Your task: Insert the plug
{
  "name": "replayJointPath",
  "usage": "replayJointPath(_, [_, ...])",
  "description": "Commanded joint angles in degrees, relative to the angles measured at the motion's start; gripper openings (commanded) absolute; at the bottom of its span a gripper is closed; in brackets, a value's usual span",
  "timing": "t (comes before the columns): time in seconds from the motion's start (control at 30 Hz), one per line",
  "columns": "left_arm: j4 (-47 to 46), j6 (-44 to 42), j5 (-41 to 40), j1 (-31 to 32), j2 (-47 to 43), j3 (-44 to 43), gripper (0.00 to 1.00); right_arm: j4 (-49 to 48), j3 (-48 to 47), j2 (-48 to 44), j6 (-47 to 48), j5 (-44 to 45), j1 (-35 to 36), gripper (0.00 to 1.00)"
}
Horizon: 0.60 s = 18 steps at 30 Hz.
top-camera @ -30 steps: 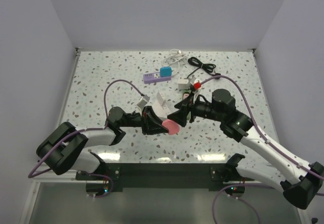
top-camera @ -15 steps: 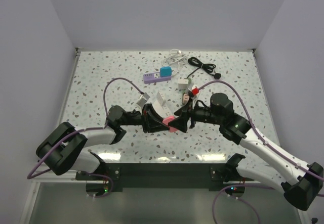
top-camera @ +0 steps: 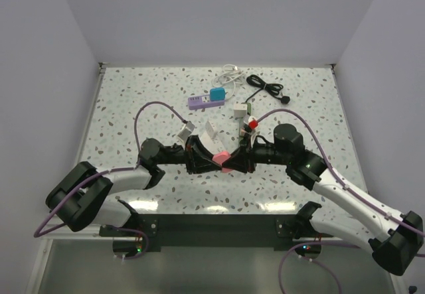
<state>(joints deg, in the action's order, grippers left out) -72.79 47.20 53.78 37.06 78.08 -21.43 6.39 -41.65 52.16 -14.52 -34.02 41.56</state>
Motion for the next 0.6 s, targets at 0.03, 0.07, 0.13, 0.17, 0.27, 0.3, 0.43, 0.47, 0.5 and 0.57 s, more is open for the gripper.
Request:
replayJointPath(0.03, [-14.6,-1.0,2.2,0.2,-0.9,-1.2,0.04,-2.9,-0.3,1.1,-1.1,1.2,-0.1,0.00])
replayJointPath(0.07, [-14.7,-0.9,3.3,0.2,-0.7,-1.3,0.09,-3.0,-0.5,1.0,-1.2,1.1,0.0,0.00])
replayJointPath(0.13, [-15.3,-0.8,4.4,0.2,-0.7,-1.2,0.22,-3.0,-0.8,0.8,-1.3,1.1,-0.1,0.00])
replayJointPath(0.17, [-15.5,-0.7,5.6,0.2,-0.6,-1.2,0.26,-2.5,-1.2,0.8,-1.3,1.1,-0.1,0.00])
replayJointPath(0.27, [-16.8,-0.3,7.5,0.2,-0.1,-1.2,0.36,-2.0,-1.9,1.2,-1.2,1.2,-0.1,0.00])
replayJointPath(0.3, [-17.1,0.0,8.0,0.3,0.0,-1.2,0.40,-2.0,-2.1,1.4,-1.1,1.1,-0.1,0.00])
replayJointPath(0.43, [-19.5,1.0,10.1,0.3,0.6,-1.1,0.53,-1.7,-2.7,2.4,-1.4,0.6,0.0,0.00])
replayJointPath(0.47, [-19.7,1.0,10.2,0.3,0.5,-1.0,0.53,-1.8,-2.9,2.5,-1.2,0.5,-0.1,0.00])
replayJointPath(0.5, [-19.7,1.1,10.2,0.3,0.7,-1.1,0.54,-2.0,-2.9,2.7,-1.3,0.2,-0.1,0.00])
replayJointPath(0.57, [-19.5,1.1,10.5,0.2,0.8,-1.2,0.54,-2.2,-2.9,2.9,-1.4,0.0,-0.1,0.00])
